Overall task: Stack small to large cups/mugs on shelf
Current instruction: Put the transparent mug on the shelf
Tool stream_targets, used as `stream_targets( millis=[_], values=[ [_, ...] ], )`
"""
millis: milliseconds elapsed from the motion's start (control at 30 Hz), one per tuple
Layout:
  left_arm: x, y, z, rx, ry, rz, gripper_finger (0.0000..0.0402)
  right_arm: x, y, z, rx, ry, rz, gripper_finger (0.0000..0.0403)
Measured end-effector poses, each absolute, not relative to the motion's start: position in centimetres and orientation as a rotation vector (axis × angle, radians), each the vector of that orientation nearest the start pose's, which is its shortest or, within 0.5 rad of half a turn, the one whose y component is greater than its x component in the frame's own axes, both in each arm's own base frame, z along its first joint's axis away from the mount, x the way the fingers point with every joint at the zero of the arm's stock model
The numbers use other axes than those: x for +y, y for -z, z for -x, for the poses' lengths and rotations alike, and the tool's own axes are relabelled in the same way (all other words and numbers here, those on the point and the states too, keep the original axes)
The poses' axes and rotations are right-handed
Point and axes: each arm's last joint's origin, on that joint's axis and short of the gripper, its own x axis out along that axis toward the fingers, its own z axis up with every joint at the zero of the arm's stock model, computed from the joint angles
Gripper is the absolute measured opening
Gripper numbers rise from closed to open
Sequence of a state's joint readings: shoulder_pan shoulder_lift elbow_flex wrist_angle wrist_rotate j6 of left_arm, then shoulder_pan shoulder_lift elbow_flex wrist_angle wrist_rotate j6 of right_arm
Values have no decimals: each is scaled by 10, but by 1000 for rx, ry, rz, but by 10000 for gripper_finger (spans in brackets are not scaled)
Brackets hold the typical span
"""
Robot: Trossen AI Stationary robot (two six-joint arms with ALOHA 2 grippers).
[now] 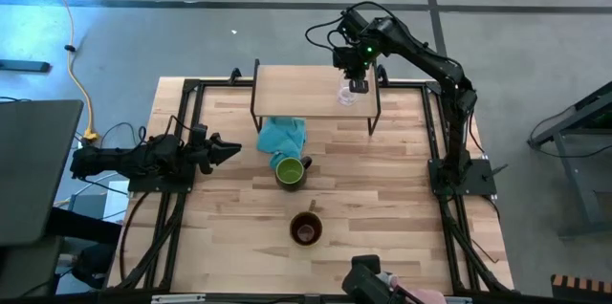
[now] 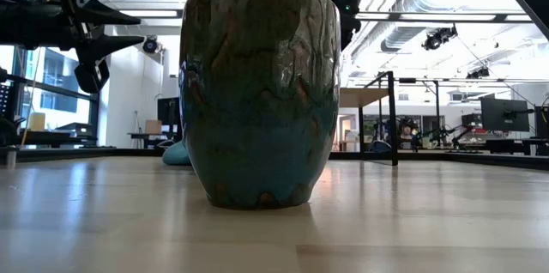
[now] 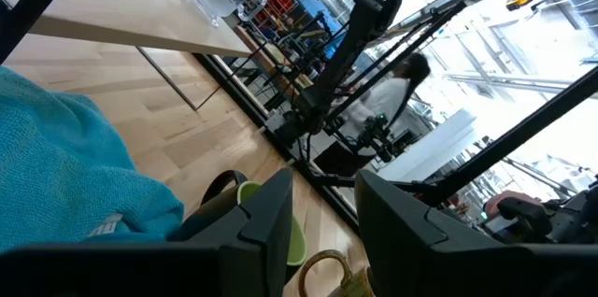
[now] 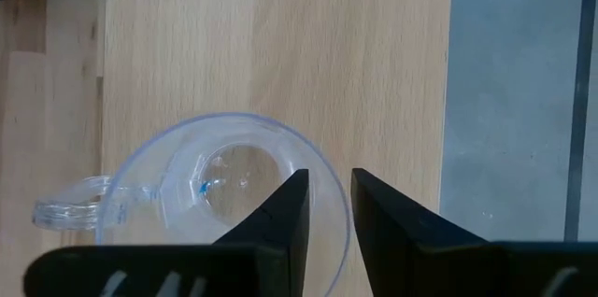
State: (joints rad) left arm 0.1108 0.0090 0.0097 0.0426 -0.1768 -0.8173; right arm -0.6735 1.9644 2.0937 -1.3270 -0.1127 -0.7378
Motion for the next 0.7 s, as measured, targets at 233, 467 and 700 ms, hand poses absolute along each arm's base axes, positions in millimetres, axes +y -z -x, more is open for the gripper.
stream_targets(
  millis=[233, 467, 700],
  values=[
    [16, -170, -96, -159, -253, 813, 106, -242, -348, -308, 1229, 75, 196, 127],
    [16, -170, -96, -159, -253, 814, 106, -243, -348, -308, 1231, 76, 199, 133],
    [16, -170, -96, -159, -253, 813, 106, -240, -347, -305, 1269, 48, 202, 133]
  ],
)
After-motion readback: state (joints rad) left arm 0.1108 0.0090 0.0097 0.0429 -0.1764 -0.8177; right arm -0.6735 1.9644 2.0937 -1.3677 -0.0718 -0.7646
